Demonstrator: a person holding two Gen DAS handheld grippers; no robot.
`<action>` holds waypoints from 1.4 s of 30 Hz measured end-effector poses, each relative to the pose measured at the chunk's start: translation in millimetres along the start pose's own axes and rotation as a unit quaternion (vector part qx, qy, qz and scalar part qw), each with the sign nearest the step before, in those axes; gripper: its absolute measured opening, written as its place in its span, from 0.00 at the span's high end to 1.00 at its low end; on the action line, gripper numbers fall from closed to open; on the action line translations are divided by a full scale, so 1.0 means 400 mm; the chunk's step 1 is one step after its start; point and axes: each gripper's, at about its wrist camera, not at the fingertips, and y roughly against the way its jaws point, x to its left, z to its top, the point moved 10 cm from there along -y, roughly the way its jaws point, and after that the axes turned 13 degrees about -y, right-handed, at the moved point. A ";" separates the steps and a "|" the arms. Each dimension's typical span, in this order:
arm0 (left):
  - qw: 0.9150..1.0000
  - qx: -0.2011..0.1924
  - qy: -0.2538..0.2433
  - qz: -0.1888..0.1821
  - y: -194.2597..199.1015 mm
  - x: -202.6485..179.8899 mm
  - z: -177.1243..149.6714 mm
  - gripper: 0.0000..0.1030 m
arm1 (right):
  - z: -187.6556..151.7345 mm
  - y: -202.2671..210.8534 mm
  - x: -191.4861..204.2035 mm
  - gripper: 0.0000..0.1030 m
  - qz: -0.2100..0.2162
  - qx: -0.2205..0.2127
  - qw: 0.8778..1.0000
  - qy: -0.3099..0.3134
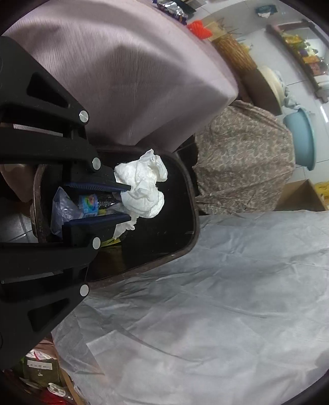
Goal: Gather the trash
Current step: 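Carry the milk carton and tissue to the bin and open both tools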
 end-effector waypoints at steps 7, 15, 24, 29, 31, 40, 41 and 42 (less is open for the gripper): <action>1.000 0.001 -0.003 -0.009 -0.033 -0.023 0.029 0.51 | -0.012 -0.053 -0.013 0.45 -0.014 0.000 1.000 -0.005; 0.999 0.014 -0.014 -0.027 -0.095 -0.075 0.061 0.51 | -0.005 0.015 -0.027 0.36 -0.014 -0.023 1.000 -0.010; 0.998 0.020 -0.029 -0.048 -0.168 -0.146 0.110 0.51 | 0.023 0.117 -0.086 0.32 -0.031 -0.062 0.997 -0.028; 0.997 0.034 -0.032 -0.057 -0.225 -0.176 0.119 0.51 | 0.039 0.148 -0.144 0.32 -0.057 -0.077 0.995 -0.039; 0.997 0.039 -0.030 -0.058 -0.247 -0.181 0.125 0.51 | 0.043 0.160 -0.169 0.32 -0.064 -0.079 0.994 -0.047; 0.995 0.074 -0.030 -0.066 -0.345 -0.208 0.111 0.50 | 0.056 0.215 -0.258 0.28 -0.089 -0.098 0.989 -0.066; 0.994 0.077 -0.028 -0.068 -0.353 -0.209 0.107 0.50 | 0.056 0.215 -0.265 0.28 -0.089 -0.098 0.989 -0.071; 0.994 0.080 -0.028 -0.064 -0.360 -0.208 0.102 0.50 | 0.056 0.215 -0.272 0.28 -0.090 -0.098 0.988 -0.075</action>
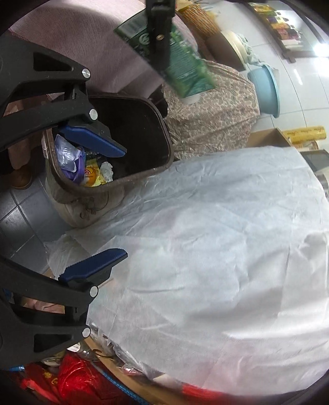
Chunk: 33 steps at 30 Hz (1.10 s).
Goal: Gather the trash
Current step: 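Carry the milk carton and tissue to the bin and open both tools, then move both open tools back over the table toward the foil chip bag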
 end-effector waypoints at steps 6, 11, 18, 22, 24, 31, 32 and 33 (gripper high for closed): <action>1.000 -0.001 0.010 0.005 0.003 0.007 -0.004 0.25 | -0.008 -0.002 -0.001 0.27 0.003 0.005 1.000 0.004; 1.000 -0.021 0.017 0.001 0.048 0.008 0.000 0.15 | -0.016 0.002 0.008 0.27 0.012 0.005 1.000 0.002; 0.999 -0.044 -0.003 0.027 0.111 0.018 -0.011 0.12 | -0.020 0.020 0.047 0.26 0.028 0.006 1.000 0.005; 0.998 -0.049 0.003 0.025 0.142 0.038 -0.026 0.12 | -0.014 0.047 0.091 0.25 0.038 0.000 0.999 0.017; 0.998 -0.054 0.003 0.027 0.165 0.051 -0.037 0.12 | -0.009 0.061 0.113 0.24 0.043 -0.005 0.999 0.022; 0.996 -0.083 0.005 0.043 0.286 0.114 -0.083 0.09 | -0.009 0.114 0.229 0.21 0.076 -0.005 0.996 0.046; 0.995 -0.086 0.002 0.048 0.306 0.126 -0.094 0.08 | -0.013 0.120 0.247 0.21 0.082 -0.003 0.995 0.052; 0.995 -0.088 0.000 0.055 0.319 0.136 -0.101 0.07 | -0.018 0.128 0.271 0.21 0.090 0.000 0.994 0.059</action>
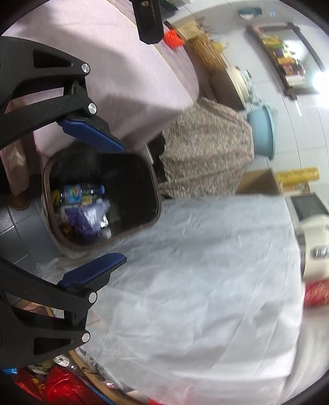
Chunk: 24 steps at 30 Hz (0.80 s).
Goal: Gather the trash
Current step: 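Move both open tools back over the table toward the foil chip bag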
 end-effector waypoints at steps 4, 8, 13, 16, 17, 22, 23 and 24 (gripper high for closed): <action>0.999 -0.010 -0.010 0.035 0.066 0.071 -0.039 0.05 | -0.014 0.015 0.111 0.15 0.037 0.017 0.999 0.029; 0.998 -0.002 -0.005 0.059 0.114 0.151 -0.087 0.05 | -0.034 0.037 0.232 0.15 0.066 0.021 0.994 0.079; 0.996 0.001 0.011 0.089 0.174 0.242 -0.145 0.05 | -0.070 0.062 0.380 0.14 0.110 0.032 0.985 0.128; 0.994 0.002 0.024 0.106 0.209 0.298 -0.177 0.05 | -0.091 0.075 0.450 0.14 0.137 0.045 0.980 0.140; 0.993 0.002 0.028 0.114 0.223 0.319 -0.188 0.05 | -0.095 0.080 0.468 0.14 0.144 0.048 0.978 0.143; 0.988 0.009 0.048 0.143 0.277 0.413 -0.244 0.05 | -0.118 0.093 0.567 0.14 0.172 0.062 0.969 0.165; 0.987 0.012 0.052 0.150 0.286 0.433 -0.257 0.05 | -0.122 0.094 0.579 0.14 0.176 0.065 0.968 0.167; 0.986 0.014 0.056 0.157 0.295 0.453 -0.270 0.05 | -0.123 0.094 0.591 0.14 0.179 0.068 0.967 0.170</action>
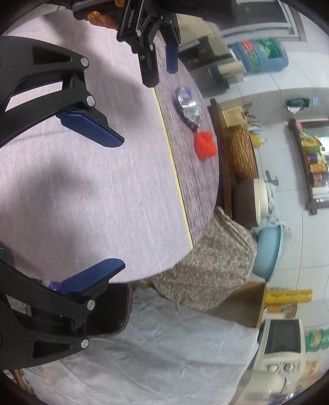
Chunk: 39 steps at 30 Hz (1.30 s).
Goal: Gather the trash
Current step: 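Move both open tools back over the table toward the foil chip bag, then grasp the foil chip bag with the left tool while the right tool grasps the orange mesh net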
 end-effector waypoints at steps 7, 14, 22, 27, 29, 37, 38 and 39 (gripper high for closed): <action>0.999 0.023 0.028 0.036 -0.015 0.121 -0.067 0.05 | -0.007 -0.039 0.076 0.14 0.017 0.022 0.999 0.015; 0.997 0.043 0.038 0.061 -0.047 0.206 -0.099 0.05 | -0.002 -0.079 0.105 0.14 0.027 0.038 0.999 0.005; 0.992 0.050 0.048 0.104 -0.089 0.319 -0.074 0.05 | 0.024 -0.102 0.107 0.14 0.021 0.040 0.999 -0.005; 0.987 0.072 0.060 0.130 -0.150 0.415 -0.050 0.05 | 0.038 -0.122 0.123 0.14 0.020 0.043 0.999 0.004; 0.986 0.084 0.053 0.130 -0.183 0.430 -0.041 0.05 | 0.044 -0.134 0.134 0.14 0.022 0.045 0.999 0.006; 0.985 0.095 0.034 0.138 -0.270 0.452 -0.021 0.14 | 0.072 -0.193 0.194 0.14 0.028 0.053 0.998 0.035; 0.985 0.094 0.026 0.141 -0.270 0.451 -0.018 0.25 | 0.077 -0.199 0.204 0.14 0.030 0.051 0.997 0.041; 0.985 0.094 0.020 0.144 -0.269 0.451 -0.016 0.30 | 0.084 -0.207 0.214 0.14 0.032 0.049 0.997 0.046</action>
